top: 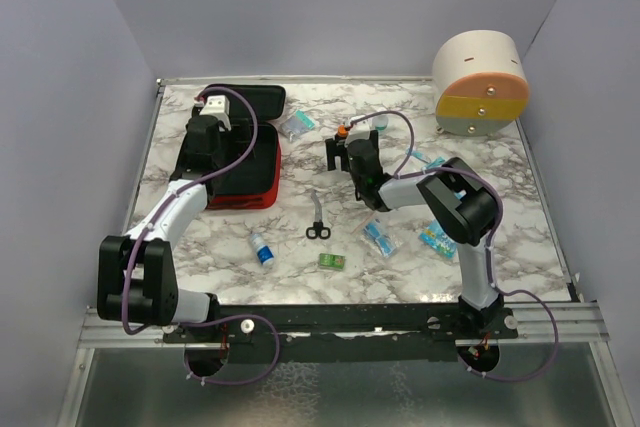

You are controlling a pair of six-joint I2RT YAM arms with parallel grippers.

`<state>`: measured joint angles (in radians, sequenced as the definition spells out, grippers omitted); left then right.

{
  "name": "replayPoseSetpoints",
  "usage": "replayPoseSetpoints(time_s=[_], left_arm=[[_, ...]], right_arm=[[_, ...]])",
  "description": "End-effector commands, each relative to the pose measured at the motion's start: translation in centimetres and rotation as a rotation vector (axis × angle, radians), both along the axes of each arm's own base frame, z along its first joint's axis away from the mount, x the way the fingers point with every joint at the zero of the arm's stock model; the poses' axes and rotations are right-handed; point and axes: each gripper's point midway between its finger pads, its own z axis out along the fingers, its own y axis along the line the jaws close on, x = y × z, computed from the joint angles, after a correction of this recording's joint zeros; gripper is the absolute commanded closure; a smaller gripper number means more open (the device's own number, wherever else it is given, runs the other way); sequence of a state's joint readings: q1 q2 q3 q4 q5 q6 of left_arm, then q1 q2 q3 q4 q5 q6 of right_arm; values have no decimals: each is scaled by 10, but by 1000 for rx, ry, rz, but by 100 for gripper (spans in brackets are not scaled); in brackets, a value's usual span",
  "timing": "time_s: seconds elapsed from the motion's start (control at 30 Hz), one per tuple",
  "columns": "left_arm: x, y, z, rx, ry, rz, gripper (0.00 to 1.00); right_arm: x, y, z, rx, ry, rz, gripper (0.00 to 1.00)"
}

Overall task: Organize the medicine kit
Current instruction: Pick up the pill bottle at the center of the board.

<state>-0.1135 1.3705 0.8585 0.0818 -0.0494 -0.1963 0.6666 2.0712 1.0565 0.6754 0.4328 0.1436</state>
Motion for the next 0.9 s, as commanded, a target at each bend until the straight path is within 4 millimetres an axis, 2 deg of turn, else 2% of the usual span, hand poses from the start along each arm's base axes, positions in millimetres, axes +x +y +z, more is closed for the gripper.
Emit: replayPoseSetpoints(time_s=[0.0, 0.4, 0.87], left_arm=[[-1, -4, 17, -25, -57, -7, 1], [-4, -7, 17, -17, -53, -13, 1], [-14, -8, 13, -29, -66, -9, 1]], right_arm=[[10, 2, 9, 14, -54, -38, 10], [24, 13, 4, 14, -29, -50, 10], [31, 0, -14, -15, 72, -178, 16]])
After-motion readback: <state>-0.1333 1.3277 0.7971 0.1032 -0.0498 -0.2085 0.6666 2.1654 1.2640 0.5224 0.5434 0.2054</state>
